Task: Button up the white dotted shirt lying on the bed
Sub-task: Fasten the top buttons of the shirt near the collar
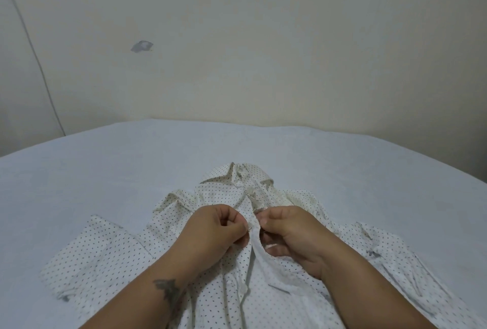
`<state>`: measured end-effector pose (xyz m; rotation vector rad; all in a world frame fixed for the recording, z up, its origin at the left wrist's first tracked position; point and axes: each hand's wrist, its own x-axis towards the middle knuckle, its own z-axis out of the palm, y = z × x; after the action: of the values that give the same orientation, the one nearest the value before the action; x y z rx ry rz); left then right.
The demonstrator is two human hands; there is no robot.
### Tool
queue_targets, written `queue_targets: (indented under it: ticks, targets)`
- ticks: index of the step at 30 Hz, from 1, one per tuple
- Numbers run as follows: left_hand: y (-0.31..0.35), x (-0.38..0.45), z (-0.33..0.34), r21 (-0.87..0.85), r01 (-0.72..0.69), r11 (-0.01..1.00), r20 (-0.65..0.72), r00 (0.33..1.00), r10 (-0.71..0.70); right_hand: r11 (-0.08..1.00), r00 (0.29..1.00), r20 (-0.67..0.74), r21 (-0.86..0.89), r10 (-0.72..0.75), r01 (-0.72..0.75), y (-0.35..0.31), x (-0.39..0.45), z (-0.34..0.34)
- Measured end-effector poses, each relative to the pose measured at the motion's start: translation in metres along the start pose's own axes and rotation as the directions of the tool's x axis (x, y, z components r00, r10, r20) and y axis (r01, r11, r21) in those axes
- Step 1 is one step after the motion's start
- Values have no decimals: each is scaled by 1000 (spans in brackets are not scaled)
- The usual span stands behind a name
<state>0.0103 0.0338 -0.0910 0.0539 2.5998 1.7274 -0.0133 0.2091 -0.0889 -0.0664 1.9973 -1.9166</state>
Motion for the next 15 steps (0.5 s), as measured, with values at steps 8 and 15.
queue_targets:
  ticks: [8,15]
  targets:
    - [0,-2,3,140,-171,975,-79,980,184,990,992,25,-56,-124,126,2,-1,3]
    - [-1,-6,6,187,-239,953,-104,960,261,959,976,-37,-198,-214,203,4,-1,7]
